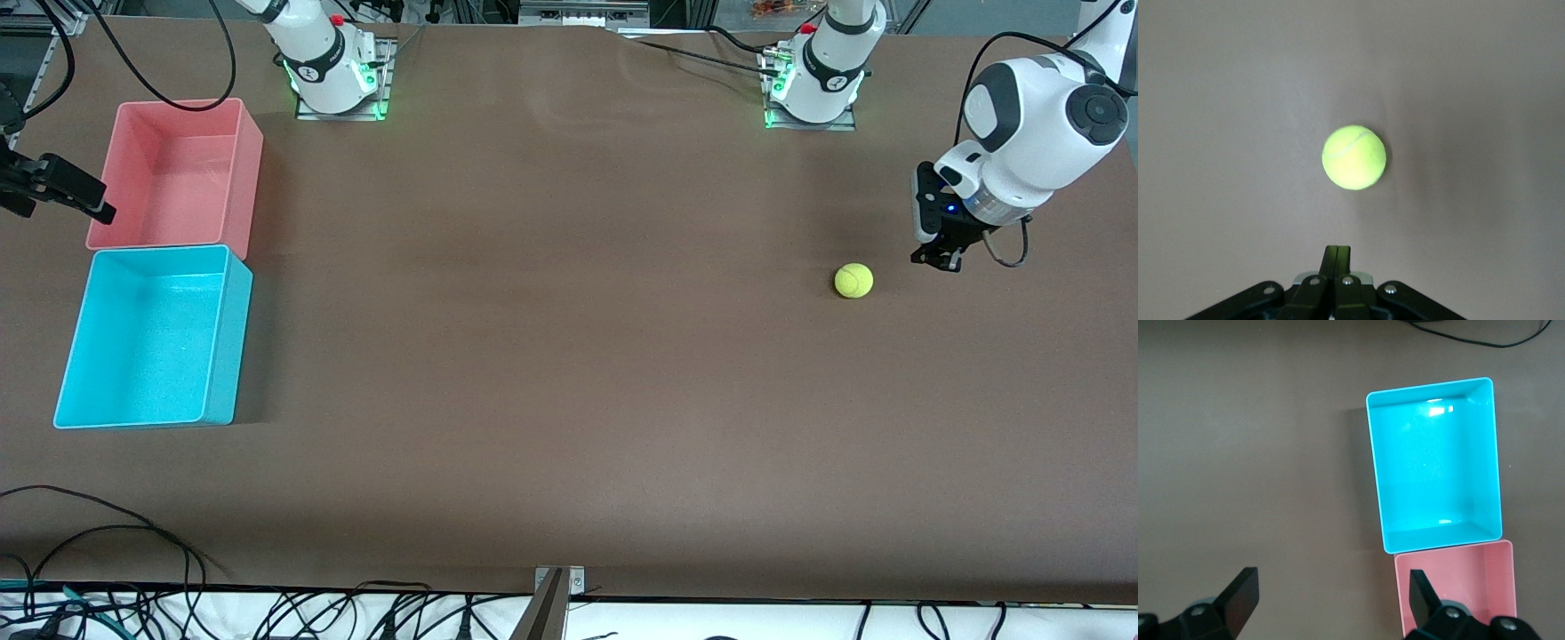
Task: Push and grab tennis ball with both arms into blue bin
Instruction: 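Move the left gripper down behind the tennis ball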
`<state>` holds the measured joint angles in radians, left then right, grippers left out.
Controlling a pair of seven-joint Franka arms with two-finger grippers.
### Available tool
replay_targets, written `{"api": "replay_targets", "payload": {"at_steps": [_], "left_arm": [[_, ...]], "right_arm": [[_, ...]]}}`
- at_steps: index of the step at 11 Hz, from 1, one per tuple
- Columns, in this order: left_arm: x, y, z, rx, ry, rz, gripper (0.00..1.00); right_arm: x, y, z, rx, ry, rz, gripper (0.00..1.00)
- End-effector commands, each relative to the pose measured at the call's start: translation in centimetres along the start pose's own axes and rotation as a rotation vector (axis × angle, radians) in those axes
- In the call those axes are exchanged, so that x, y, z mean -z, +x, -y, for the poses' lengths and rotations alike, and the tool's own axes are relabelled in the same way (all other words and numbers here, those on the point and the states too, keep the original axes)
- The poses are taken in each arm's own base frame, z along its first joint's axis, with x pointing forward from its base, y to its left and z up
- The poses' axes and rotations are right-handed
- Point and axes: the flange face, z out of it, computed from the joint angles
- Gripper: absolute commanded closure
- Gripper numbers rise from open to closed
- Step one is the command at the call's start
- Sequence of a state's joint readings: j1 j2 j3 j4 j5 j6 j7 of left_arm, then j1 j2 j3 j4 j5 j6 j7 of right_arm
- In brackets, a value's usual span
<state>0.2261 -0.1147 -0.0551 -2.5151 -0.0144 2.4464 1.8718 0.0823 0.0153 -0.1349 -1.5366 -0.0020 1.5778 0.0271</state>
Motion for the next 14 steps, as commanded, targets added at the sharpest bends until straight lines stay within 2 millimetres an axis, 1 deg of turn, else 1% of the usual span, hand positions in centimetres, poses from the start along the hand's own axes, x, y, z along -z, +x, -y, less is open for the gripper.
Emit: {"api": "replay_targets", "payload": {"at_steps": [1, 2, 3, 6, 7, 10, 11, 13, 14], "left_arm": [[-2.7, -2.4, -2.0, 0.077, 0.008, -0.021, 1.00], [-3.4, -3.1, -2.2, 0.128, -0.003, -0.026, 1.00], [-4.2, -3.2, -1.8, 0.118, 0.012, -0.016, 1.00], [-6.9, -3.8, -1.6, 0.140, 0.019, -0.015, 1.00], [-7.4, -3.9, -1.5, 0.146, 0.023, -0.014, 1.00], [-10.7, -4.1, -1.7, 0.155, 0.026, -0.013, 1.00], [-11.0, -4.6, -1.9, 0.155, 0.031, -0.010, 1.00], [-11.7, -4.8, -2.2, 0.140, 0.022, -0.013, 1.00], [-12.1, -5.9, -2.6, 0.158, 0.031, -0.008, 1.00]], "right_arm": [[0.6, 0.1, 0.1, -0.011, 0.019, -0.007, 0.00], [0.6, 0.1, 0.1, -0.011, 0.019, -0.010, 0.00], [0.6, 0.1, 0.2, -0.011, 0.019, -0.010, 0.00], [0.6, 0.1, 0.2, -0.011, 0.019, -0.012, 0.00], [0.6, 0.1, 0.2, -0.011, 0.020, -0.012, 0.00], [0.6, 0.1, 0.2, -0.009, 0.019, -0.012, 0.00], [0.6, 0.1, 0.2, -0.011, 0.019, -0.012, 0.00], [0.6, 0.1, 0.2, -0.011, 0.019, -0.012, 0.00], [0.6, 0.1, 0.2, -0.011, 0.019, -0.012, 0.00]]}}
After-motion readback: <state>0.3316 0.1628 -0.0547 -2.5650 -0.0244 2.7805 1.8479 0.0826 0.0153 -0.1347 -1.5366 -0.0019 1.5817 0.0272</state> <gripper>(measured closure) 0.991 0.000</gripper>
